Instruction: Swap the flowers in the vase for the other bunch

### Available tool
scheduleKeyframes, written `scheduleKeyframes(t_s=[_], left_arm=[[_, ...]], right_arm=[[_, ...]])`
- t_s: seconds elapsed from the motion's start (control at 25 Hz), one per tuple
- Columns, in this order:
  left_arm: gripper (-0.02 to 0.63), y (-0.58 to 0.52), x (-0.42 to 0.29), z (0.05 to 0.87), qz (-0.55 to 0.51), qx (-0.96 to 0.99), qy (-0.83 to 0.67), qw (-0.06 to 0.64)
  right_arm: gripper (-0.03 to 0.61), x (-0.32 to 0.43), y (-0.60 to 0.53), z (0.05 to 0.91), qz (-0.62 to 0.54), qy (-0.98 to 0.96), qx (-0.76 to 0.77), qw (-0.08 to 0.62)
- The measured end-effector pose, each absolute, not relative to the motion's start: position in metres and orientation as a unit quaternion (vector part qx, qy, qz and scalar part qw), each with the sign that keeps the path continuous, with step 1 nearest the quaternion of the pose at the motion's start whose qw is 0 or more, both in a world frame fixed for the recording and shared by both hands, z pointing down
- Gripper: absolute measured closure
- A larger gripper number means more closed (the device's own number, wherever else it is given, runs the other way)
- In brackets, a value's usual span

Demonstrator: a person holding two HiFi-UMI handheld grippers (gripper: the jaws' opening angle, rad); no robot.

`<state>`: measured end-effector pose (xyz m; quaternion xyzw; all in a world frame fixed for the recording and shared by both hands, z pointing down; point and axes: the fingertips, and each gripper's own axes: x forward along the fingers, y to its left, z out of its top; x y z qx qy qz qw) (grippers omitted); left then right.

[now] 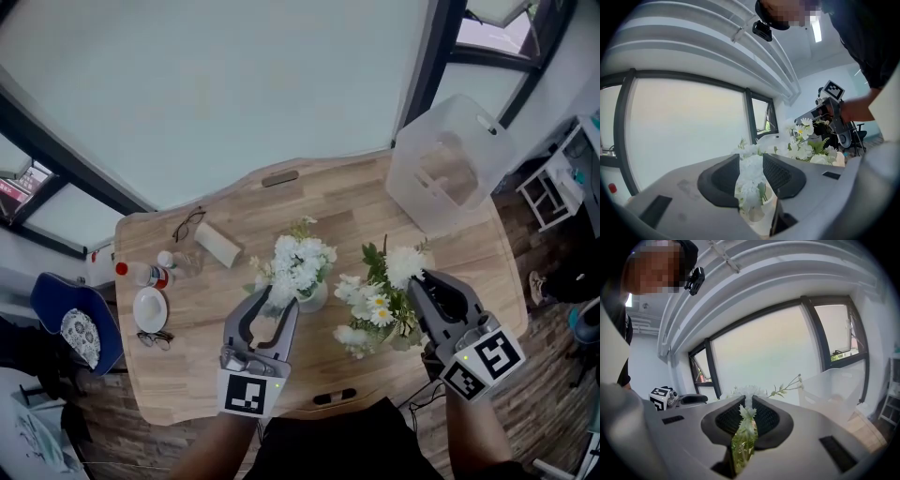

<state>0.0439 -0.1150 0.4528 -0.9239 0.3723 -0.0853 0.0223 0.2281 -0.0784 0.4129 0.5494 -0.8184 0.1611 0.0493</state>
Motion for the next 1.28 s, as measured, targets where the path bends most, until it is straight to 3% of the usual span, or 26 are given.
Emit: scheduleKeyframes(t_s=[1.28], left_arm=[[0.479, -0.102, -0.053, 0.383, -0.044, -0.894, 0.442, 0.053]], right_arm=[[0.514, 0.223, -0.064, 0.371, 0.116, -0.813, 0.570, 0.035]])
